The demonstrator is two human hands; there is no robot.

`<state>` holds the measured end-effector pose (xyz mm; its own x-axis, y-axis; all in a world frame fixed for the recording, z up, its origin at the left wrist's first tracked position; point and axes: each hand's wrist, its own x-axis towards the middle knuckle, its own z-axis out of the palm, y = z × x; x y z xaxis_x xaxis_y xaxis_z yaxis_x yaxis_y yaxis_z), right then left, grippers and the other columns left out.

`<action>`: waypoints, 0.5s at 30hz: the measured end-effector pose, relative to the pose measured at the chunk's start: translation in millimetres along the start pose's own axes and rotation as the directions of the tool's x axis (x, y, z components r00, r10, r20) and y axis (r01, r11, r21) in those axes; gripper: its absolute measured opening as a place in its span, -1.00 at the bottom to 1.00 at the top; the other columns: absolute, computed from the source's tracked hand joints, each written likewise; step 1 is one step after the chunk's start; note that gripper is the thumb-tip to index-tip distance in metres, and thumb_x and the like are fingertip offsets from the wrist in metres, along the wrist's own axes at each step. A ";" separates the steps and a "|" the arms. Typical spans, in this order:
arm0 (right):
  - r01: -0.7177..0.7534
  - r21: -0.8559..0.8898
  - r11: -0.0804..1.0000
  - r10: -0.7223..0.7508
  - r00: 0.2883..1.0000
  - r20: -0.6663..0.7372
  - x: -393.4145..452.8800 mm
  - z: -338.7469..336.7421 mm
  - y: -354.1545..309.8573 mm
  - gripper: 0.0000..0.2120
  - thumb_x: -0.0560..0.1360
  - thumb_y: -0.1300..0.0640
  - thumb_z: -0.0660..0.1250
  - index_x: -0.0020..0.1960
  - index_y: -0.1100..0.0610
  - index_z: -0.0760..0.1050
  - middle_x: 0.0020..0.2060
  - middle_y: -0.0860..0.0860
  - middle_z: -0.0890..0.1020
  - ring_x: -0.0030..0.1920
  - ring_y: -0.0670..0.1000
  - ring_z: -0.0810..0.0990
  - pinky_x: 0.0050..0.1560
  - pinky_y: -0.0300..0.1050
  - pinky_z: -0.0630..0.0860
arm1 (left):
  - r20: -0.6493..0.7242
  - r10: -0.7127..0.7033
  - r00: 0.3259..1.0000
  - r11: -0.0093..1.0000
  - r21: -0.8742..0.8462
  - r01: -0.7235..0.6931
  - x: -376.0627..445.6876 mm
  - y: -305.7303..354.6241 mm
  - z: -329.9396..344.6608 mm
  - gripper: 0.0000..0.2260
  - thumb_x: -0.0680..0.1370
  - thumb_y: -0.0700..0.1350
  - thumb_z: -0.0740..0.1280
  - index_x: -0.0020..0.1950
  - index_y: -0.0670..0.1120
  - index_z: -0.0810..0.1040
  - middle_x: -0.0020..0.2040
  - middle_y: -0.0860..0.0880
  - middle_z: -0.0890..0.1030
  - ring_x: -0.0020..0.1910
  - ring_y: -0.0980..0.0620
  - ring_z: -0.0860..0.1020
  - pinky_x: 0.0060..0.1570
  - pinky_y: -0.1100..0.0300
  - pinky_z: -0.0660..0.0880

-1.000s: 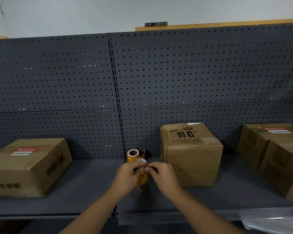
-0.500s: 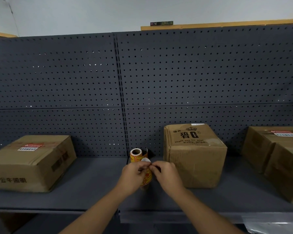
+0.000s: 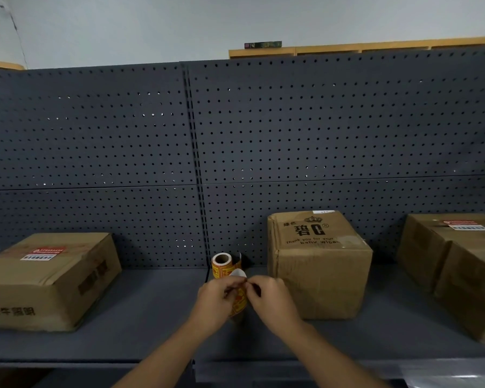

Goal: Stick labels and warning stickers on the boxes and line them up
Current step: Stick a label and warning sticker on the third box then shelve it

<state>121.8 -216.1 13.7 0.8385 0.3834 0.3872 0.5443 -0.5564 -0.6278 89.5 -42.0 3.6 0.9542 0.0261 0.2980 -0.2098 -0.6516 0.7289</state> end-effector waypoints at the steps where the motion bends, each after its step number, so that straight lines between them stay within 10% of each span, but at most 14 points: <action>1: -0.002 -0.002 1.000 0.002 1.000 0.000 0.0 -0.1 -0.1 -0.86 0.64 0.07 0.32 0.04 0.03 0.66 -0.19 -0.10 0.67 -0.19 -0.11 0.64 -0.18 -0.16 0.60 | -0.001 -0.005 1.000 1.000 -0.003 0.005 0.5 -0.3 0.2 -0.63 0.61 -0.30 0.35 0.26 0.11 0.67 0.17 0.22 0.68 0.23 0.26 0.60 0.32 0.12 0.55; 15: -0.055 -0.108 0.993 0.049 0.997 -0.056 -1.6 -8.4 -3.3 -0.82 0.64 0.00 0.28 -0.01 0.03 0.61 -0.21 -0.04 0.67 -0.21 -0.07 0.65 -0.16 -0.02 0.65 | 0.031 0.060 0.998 0.997 -0.060 -0.058 -7.0 12.5 8.2 -0.78 0.56 -0.05 0.42 0.14 0.23 0.70 -0.03 0.25 0.72 0.03 0.26 0.67 0.07 0.10 0.63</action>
<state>118.9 -221.0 20.8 0.8643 0.3139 0.3929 0.4970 -0.6527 -0.5719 82.0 -56.6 5.6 0.9461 -0.0365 0.3218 -0.2772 -0.6052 0.7463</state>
